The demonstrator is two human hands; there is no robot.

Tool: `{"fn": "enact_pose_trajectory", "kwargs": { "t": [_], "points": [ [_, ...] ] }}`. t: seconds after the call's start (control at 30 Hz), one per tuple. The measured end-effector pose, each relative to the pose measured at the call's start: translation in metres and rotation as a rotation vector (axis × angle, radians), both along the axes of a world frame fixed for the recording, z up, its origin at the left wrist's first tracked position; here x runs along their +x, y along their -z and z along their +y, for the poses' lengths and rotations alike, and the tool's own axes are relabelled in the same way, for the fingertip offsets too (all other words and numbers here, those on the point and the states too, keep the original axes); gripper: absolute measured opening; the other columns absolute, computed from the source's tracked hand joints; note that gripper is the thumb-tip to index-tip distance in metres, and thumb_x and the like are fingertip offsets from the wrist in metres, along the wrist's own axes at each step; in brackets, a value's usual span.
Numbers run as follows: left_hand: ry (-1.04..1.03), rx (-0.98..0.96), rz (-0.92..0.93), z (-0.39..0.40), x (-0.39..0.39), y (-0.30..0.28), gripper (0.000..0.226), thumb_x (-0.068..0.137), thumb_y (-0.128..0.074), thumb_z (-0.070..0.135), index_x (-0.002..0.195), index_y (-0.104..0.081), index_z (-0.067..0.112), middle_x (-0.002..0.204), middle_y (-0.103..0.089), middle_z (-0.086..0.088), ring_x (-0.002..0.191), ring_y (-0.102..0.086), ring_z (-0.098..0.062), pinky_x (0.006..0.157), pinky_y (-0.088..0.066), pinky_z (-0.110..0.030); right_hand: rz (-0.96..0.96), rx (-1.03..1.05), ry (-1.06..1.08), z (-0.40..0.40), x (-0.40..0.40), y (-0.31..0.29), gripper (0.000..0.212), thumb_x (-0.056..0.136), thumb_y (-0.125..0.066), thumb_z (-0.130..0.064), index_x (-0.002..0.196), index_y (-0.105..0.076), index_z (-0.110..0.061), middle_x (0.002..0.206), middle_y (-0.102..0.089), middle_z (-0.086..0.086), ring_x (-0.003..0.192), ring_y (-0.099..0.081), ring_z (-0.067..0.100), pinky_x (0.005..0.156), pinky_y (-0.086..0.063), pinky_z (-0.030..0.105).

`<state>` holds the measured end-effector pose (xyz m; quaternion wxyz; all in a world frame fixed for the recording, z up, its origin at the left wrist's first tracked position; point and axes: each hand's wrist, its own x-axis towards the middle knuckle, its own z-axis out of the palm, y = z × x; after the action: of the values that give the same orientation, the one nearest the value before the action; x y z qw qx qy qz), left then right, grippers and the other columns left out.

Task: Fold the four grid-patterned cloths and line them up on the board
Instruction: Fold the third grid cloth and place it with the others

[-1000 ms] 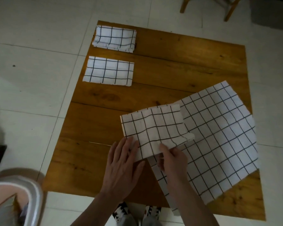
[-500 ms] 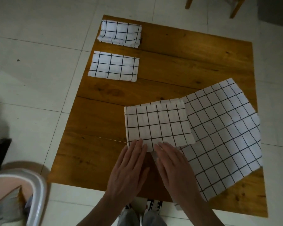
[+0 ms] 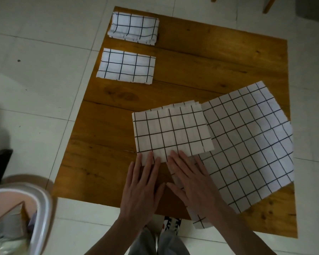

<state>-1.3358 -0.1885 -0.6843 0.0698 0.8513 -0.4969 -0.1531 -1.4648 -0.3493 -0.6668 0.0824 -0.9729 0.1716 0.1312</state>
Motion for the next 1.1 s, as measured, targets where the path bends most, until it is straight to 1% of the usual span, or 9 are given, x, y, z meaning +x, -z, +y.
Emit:
{"fn": "enact_pose_trajectory", "kwargs": {
  "t": [0.27,0.4,0.5,0.6,0.77,0.83,0.93,1.0,1.1],
  "points": [
    [0.021,0.035,-0.022,0.002,0.003,-0.003,0.073,0.107,-0.027,0.060,0.166,-0.012,0.020,0.174,-0.006,-0.007,0.160,0.000,-0.035,0.125,-0.016,-0.055,0.017,0.005,0.055,-0.029,-0.020,-0.001,0.070,0.109,-0.014,-0.059,0.165,-0.007,-0.019,0.174,0.000,-0.002,0.160,0.000,0.016,0.125,-0.012,0.050],
    [0.019,0.036,-0.019,0.002,0.003,-0.003,0.073,0.107,-0.025,0.061,0.166,-0.013,0.020,0.174,-0.006,-0.008,0.160,0.000,-0.036,0.126,-0.018,-0.057,-0.004,0.027,0.154,-0.043,-0.032,-0.001,0.071,0.108,-0.009,-0.060,0.165,-0.006,-0.019,0.174,0.001,-0.001,0.160,0.002,0.015,0.127,-0.008,0.046],
    [0.021,0.036,-0.017,0.002,0.003,-0.003,0.073,0.108,-0.024,0.061,0.166,-0.013,0.019,0.174,-0.006,-0.008,0.160,-0.001,-0.036,0.126,-0.022,-0.058,-0.043,0.041,0.272,-0.050,-0.038,-0.002,0.071,0.108,-0.012,-0.059,0.165,-0.005,-0.018,0.174,0.001,0.000,0.160,0.002,0.016,0.128,-0.004,0.043],
    [0.020,0.039,-0.023,0.002,0.003,-0.003,0.072,0.108,-0.023,0.061,0.166,-0.012,0.020,0.174,-0.005,-0.007,0.160,0.000,-0.036,0.126,-0.022,-0.058,-0.073,0.057,0.305,-0.048,-0.037,-0.002,0.070,0.108,-0.013,-0.058,0.165,-0.004,-0.018,0.174,0.000,0.000,0.160,0.002,0.015,0.128,-0.004,0.043],
    [0.034,0.002,-0.050,-0.001,0.007,-0.002,0.066,0.109,-0.026,0.055,0.164,-0.024,0.018,0.173,-0.015,-0.009,0.160,-0.008,-0.036,0.126,-0.015,-0.055,-0.128,0.114,0.383,-0.045,-0.030,-0.007,0.067,0.107,-0.018,-0.056,0.164,-0.019,-0.021,0.173,-0.010,-0.005,0.159,-0.003,0.012,0.128,-0.013,0.051],
    [0.047,-0.028,-0.068,-0.004,0.011,-0.001,0.063,0.109,-0.030,0.052,0.160,-0.035,0.015,0.168,-0.028,-0.014,0.158,-0.018,-0.036,0.126,-0.015,-0.052,-0.198,0.196,0.485,-0.045,-0.020,-0.012,0.067,0.105,-0.024,-0.059,0.161,-0.030,-0.023,0.170,-0.021,-0.005,0.157,-0.014,0.012,0.127,-0.016,0.046],
    [0.062,-0.077,-0.064,-0.016,0.020,-0.002,0.060,0.110,-0.031,0.048,0.153,-0.045,0.010,0.160,-0.042,-0.018,0.154,-0.028,-0.032,0.127,-0.020,-0.048,-0.351,0.282,0.713,-0.044,0.000,-0.022,0.060,0.103,-0.053,-0.048,0.155,-0.038,-0.021,0.159,-0.038,0.002,0.143,-0.036,0.019,0.113,-0.039,0.042],
    [0.086,-0.083,-0.054,-0.026,0.028,-0.003,0.061,0.111,-0.028,0.048,0.157,-0.038,0.010,0.165,-0.034,-0.017,0.157,-0.022,-0.031,0.127,-0.024,-0.048,-0.385,0.282,0.831,-0.045,0.012,-0.028,0.062,0.099,-0.064,-0.039,0.153,-0.040,-0.019,0.151,-0.043,0.006,0.136,-0.039,0.022,0.105,-0.047,0.043],
    [0.123,-0.064,-0.053,-0.035,0.034,0.000,0.063,0.112,-0.024,0.049,0.164,-0.022,0.014,0.172,-0.015,-0.013,0.160,-0.008,-0.028,0.127,-0.024,-0.050,-0.344,0.297,0.915,-0.049,0.024,-0.031,0.065,0.096,-0.068,-0.037,0.153,-0.041,-0.020,0.148,-0.042,0.008,0.134,-0.038,0.024,0.099,-0.046,0.037]
  ]
}}
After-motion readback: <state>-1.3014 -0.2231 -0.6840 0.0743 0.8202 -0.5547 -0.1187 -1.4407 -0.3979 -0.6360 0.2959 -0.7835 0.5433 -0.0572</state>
